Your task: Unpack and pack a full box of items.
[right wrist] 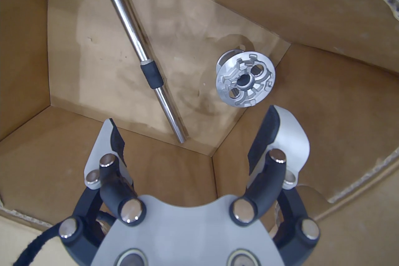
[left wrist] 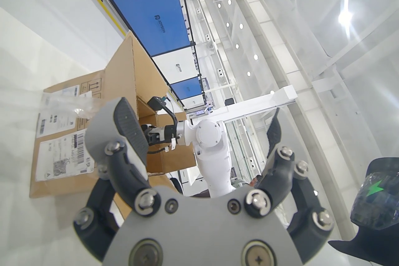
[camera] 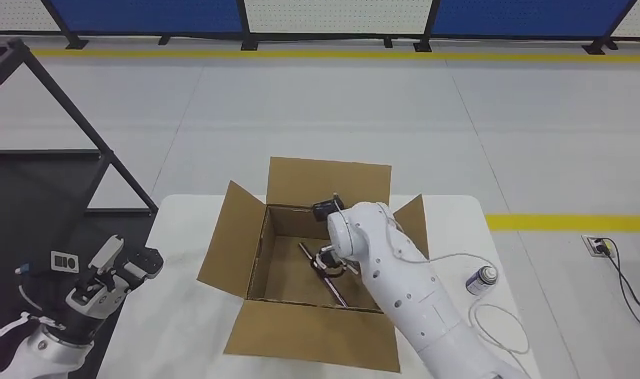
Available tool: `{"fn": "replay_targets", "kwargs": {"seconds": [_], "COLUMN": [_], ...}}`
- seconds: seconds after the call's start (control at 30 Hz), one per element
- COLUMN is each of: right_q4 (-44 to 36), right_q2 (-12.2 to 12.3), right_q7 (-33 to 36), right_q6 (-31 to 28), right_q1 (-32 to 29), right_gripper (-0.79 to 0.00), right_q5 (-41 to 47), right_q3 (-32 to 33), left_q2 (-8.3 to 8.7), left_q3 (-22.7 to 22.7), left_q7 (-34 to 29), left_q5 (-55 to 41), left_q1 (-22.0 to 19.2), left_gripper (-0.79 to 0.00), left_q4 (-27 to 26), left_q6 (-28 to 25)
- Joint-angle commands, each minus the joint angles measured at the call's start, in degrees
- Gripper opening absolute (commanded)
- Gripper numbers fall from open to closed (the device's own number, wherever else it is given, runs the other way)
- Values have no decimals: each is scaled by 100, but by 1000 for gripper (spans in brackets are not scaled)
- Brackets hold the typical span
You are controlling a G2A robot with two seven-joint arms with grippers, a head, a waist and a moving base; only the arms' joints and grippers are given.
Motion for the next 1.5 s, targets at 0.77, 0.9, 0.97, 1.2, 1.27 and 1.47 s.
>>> {"fn": "replay_targets", "kwargs": {"seconds": [0.77,0.9,0.97,1.2,1.27,1.47], "right_q4": [1970,2064,2073,1849,1706,1079], "right_q2": [-451,-470,-476,-425,-388,-223], "right_q7": [-1329,-1402,-1455,-1750,-1777,-1726], "right_q6": [454,295,170,-122,-162,-247], "right_q1": [637,636,618,500,447,169], "right_gripper": [0,0,0,0,0,0], "right_q5": [398,327,298,290,285,132], "right_q3": [-266,-310,-331,-238,-177,51], "left_q2": [0,0,0,0,0,0], "left_q3": [0,0,0,0,0,0], "left_q7": [0,0,0,0,0,0], "left_q5": [0,0,0,0,0,0], "left_q1": [0,0,0,0,0,0], "left_gripper": [0,0,0,0,0,0], "left_q4": [0,0,0,0,0,0], "left_q6": [0,0,0,0,0,0]}}
